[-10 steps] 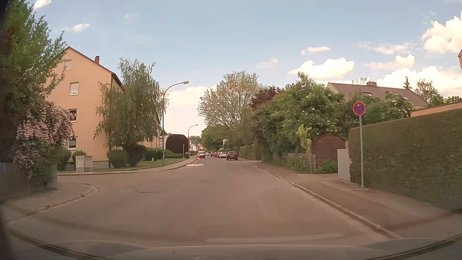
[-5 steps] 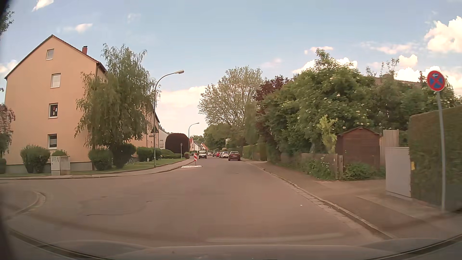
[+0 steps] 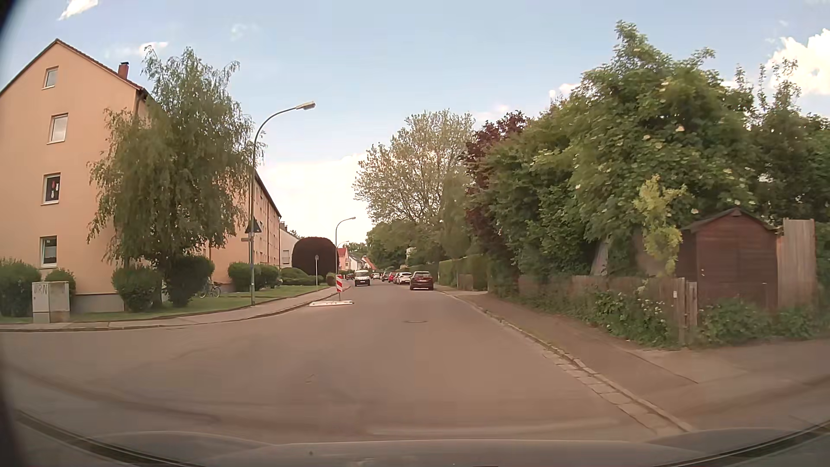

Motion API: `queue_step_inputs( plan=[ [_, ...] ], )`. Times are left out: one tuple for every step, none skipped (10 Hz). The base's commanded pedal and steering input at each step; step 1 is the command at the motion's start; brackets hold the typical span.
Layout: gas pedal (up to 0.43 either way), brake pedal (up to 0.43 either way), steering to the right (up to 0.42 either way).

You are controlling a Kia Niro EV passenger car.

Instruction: Follow the waypoints while adhering to traffic rules and regulations

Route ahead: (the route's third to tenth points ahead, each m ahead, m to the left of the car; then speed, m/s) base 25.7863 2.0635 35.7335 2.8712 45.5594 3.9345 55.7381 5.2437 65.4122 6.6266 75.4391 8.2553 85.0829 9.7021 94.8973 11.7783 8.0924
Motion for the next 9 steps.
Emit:
queue_step_inputs(
  plan=[
    [0.0,0.018,-0.008],
    [0.0,0.018,-0.009],
    [0.0,0.018,-0.01],
    [0.0,0.018,-0.011],
    [0.0,0.018,-0.014],
    [0.0,0.018,-0.02],
    [0.0,0.018,-0.022],
    [0.0,0.018,-0.021],
    [0.0,0.018,-0.019]
  ],
)
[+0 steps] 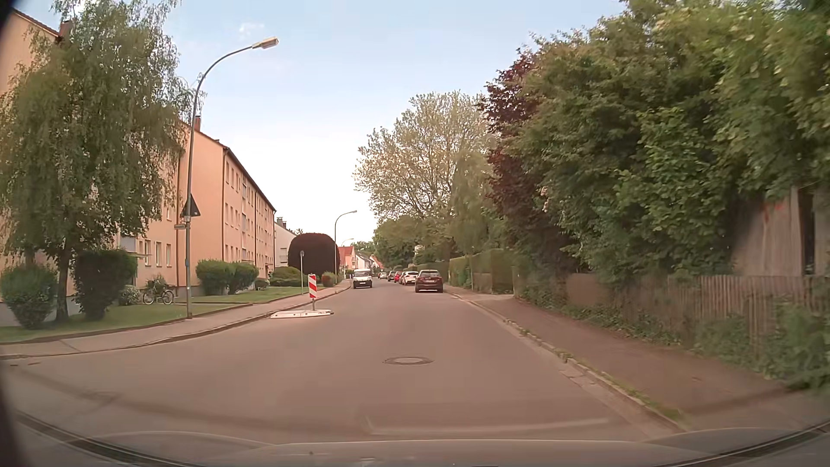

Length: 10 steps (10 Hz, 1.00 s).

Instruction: Follow the waypoints while adhering to traffic rules and regulations

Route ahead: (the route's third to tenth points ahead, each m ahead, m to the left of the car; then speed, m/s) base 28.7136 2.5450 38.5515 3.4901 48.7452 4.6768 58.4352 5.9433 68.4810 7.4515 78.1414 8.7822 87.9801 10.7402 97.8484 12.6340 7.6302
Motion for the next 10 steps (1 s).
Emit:
queue_step_inputs(
  plan=[
    [0.0,0.018,-0.012],
    [0.0,0.018,-0.005],
    [0.0,0.018,-0.003],
    [0.0,0.018,-0.004],
    [0.0,0.018,-0.003],
    [0.0,0.018,-0.006],
    [0.0,0.018,-0.006],
    [0.0,0.018,-0.006],
    [0.0,0.018,-0.008],
    [0.0,0.018,-0.01]
  ],
)
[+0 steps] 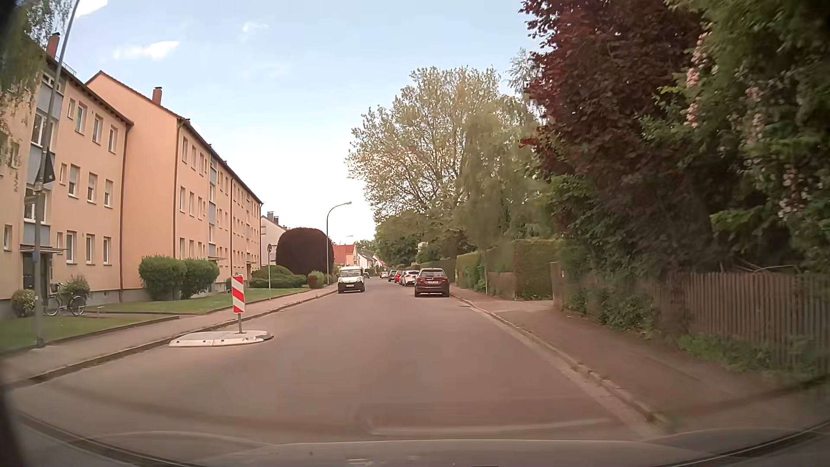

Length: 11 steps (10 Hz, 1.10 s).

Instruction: Follow the waypoints while adhering to traffic rules and regulations

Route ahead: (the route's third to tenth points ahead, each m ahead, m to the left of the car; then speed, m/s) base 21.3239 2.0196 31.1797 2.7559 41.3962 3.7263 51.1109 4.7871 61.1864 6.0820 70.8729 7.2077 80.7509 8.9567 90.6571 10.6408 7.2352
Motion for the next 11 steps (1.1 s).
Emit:
queue_step_inputs(
  plan=[
    [0.0,0.018,-0.011],
    [0.0,0.018,-0.011],
    [0.0,0.018,-0.011],
    [0.0,0.018,-0.011],
    [0.0,0.018,-0.011],
    [0.0,0.018,-0.01],
    [0.0,0.018,-0.01],
    [0.0,0.03,-0.015],
    [0.0,0.073,-0.019],
    [0.0,0.195,-0.019],
    [0.0,0.226,-0.018]
  ],
)
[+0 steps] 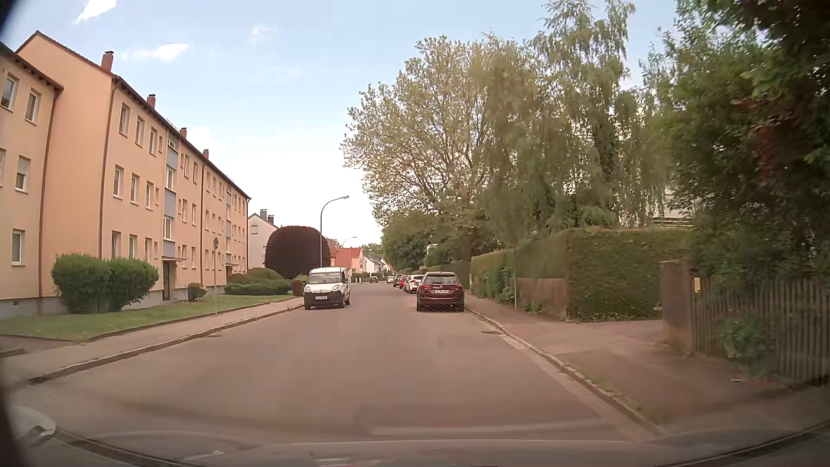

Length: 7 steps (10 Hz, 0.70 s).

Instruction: Follow the waypoints while adhering to traffic rules and regulations

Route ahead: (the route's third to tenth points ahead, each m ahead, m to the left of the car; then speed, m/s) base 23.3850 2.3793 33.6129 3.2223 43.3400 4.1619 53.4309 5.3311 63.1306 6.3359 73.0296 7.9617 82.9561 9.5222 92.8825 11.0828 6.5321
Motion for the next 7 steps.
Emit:
queue_step_inputs(
  plan=[
    [0.0,0.268,-0.018],
    [0.0,0.287,-0.017],
    [0.0,0.287,-0.016],
    [0.0,0.28,-0.017],
    [0.0,0.28,-0.017],
    [0.0,0.28,-0.016],
    [0.0,0.28,-0.017]
  ],
)
